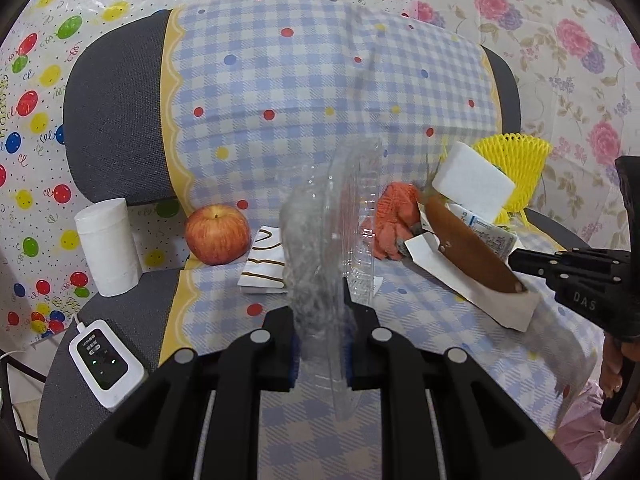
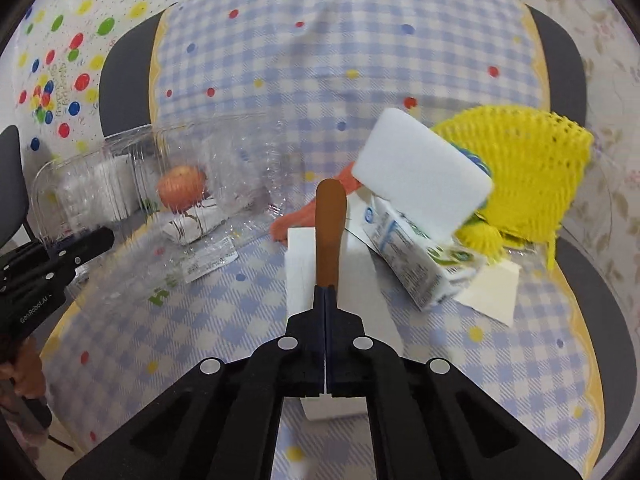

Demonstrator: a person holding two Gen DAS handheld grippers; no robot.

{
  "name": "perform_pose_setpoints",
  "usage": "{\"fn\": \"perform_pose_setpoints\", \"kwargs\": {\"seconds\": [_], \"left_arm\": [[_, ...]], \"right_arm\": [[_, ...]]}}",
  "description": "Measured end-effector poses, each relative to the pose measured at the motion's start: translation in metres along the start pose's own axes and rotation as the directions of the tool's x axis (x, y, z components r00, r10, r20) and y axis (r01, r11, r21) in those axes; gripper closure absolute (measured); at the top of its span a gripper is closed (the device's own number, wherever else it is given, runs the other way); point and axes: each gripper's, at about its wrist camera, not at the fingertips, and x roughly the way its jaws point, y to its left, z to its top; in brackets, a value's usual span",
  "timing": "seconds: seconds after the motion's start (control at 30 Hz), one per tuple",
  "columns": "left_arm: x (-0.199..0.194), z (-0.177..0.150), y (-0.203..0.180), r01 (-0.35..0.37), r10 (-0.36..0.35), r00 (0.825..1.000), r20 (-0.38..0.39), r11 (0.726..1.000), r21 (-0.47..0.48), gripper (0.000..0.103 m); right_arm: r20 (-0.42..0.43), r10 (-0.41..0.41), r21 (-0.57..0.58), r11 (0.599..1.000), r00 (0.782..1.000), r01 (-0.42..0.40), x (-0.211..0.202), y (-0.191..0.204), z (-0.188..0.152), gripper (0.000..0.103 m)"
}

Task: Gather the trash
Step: 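Grasp the brown leather sheath with the right gripper while the left gripper holds the plastic box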

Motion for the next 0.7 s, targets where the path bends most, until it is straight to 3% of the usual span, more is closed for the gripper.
{"fn": "perform_pose_setpoints", "kwargs": {"seconds": [0.07, 0.13, 0.2, 0.27, 0.5, 0.7], "left_arm": [[0.002, -0.002, -0.003, -0.002, 0.002, 1.0, -0.004, 1.0, 0.001, 0.089], [0.005, -0.004, -0.003, -0.001, 0.001, 1.0, -0.011, 1.0, -0.002, 0.089], [0.007, -0.005, -0.004, -0.007, 0.007, 1.0, -0.013, 1.0, 0.004, 0.089], [0.009, -0.006, -0.004, -0.009, 0.009, 1.0, -0.013, 1.0, 0.007, 0.089], [0.023, -0.003, -0.001, -0.005, 0.005, 1.0, -0.019, 1.0, -0.009, 0.089], [0.027, 0.001, -0.002, 0.014, -0.014, 1.0, -0.02, 1.0, -0.008, 0.089]], "right_arm": [[-0.01, -0.004, -0.003, 1.0, 1.0, 0.004, 0.004, -0.001, -0.003, 0.099], [-0.014, 0.004, 0.016, 1.0, 1.0, -0.004, 0.01, -0.006, -0.004, 0.087], [-0.005, -0.001, 0.021, 1.0, 1.0, 0.001, 0.014, -0.004, -0.005, 0.061], [0.006, 0.005, 0.011, 1.0, 1.0, -0.005, 0.019, 0.0, -0.003, 0.054], [-0.027, -0.002, -0.049, 0.999, 1.0, 0.001, 0.048, 0.027, 0.009, 0.054], [-0.064, -0.111, -0.14, 0.985, 0.992, 0.101, 0.073, 0.053, 0.015, 0.052]]}}
